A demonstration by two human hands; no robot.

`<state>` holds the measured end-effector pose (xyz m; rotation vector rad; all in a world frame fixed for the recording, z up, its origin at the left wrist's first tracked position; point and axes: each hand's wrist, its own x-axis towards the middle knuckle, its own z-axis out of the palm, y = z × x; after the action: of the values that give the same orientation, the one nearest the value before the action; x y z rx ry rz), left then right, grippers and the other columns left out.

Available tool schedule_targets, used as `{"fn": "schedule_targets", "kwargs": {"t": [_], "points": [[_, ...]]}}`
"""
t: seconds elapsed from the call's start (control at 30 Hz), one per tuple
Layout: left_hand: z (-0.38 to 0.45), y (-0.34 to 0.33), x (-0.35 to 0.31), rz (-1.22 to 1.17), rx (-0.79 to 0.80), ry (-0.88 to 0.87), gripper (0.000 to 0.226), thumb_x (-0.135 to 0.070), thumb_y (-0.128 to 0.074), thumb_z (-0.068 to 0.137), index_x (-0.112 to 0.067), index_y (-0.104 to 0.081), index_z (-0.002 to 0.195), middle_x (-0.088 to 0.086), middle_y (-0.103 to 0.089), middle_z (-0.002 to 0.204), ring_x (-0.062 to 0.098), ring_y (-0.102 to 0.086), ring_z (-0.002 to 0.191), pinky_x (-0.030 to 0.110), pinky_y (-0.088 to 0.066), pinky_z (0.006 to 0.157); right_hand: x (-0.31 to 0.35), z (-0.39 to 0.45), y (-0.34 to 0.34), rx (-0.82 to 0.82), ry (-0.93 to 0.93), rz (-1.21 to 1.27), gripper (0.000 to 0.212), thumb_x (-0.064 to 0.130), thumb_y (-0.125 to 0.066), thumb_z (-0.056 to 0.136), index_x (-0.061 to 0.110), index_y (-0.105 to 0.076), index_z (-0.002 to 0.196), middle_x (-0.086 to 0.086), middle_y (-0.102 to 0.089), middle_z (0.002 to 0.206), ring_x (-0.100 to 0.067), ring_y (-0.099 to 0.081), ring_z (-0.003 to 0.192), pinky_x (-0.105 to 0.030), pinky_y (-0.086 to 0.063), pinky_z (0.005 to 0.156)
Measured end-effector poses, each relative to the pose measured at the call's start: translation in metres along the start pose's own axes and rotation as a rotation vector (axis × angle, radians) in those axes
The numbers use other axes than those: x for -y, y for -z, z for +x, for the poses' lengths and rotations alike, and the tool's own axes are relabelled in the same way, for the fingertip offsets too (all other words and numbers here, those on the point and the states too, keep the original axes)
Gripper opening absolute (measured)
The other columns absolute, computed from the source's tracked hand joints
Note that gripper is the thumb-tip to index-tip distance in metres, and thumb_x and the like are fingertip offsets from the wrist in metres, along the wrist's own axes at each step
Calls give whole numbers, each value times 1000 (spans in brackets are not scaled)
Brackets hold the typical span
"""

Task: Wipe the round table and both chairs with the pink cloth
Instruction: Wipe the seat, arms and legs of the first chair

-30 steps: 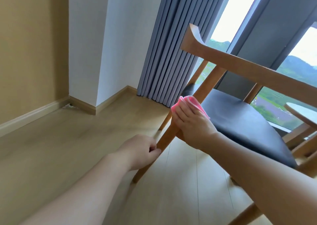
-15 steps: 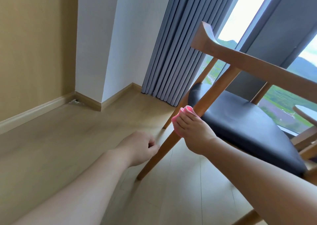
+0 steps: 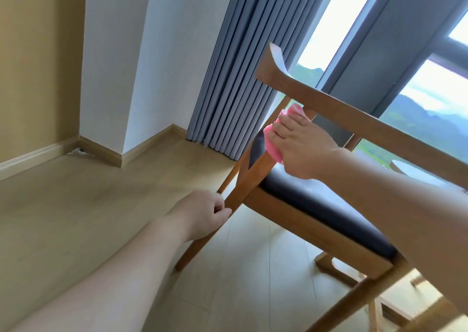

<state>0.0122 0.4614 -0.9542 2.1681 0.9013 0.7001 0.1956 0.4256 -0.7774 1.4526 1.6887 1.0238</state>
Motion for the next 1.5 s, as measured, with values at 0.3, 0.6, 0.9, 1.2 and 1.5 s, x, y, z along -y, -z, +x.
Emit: {"fn": "schedule_targets", "kwargs": {"t": [0.3,0.6,0.9,1.2,1.5], "points": [[-10,19,-8,-92,-118,40,25,-35,-54,93,-25,-58,70,-6,-58,63,10,-58,62,16,-43,52,-13,-3,10,-70,19,147,49,15,-19,89,14,-50,128,-3,-53,130,-29,-35,131,-41,-1,118],[22,94,-86,-38,-241,-17,48,-26,-61,90,-33,-41,133,-16,-44,117,5,-54,79,11,-37,61,-35,7,50,91,-12,1476,22,9,-43,97,26,-57,96,9,-59,85,-3,-60,70,-11,-42,59],[56,300,-242,24,-55,5,9,-30,-60,90,-38,-62,94,-23,-64,80,-2,-60,77,16,-45,65,-185,22,180,258,43,1762,25,12,-45,96,31,-55,109,6,-61,95,-9,-62,84,-21,-54,66],[139,543,-432,203,-33,3,14,-41,-57,90,-30,-62,83,-11,-66,74,8,-62,72,37,-54,68,-421,69,344,222,-11,2122,38,9,-37,94,22,-63,119,-9,-68,102,-22,-65,93,-38,-55,89],[193,586,-481,175,15,-31,14,-38,-58,91,-28,-63,81,-8,-65,72,8,-62,66,30,-56,59,-499,86,350,-83,-200,1593,25,18,-60,89,20,-66,112,10,-61,94,-11,-59,86,-24,-49,74]]}}
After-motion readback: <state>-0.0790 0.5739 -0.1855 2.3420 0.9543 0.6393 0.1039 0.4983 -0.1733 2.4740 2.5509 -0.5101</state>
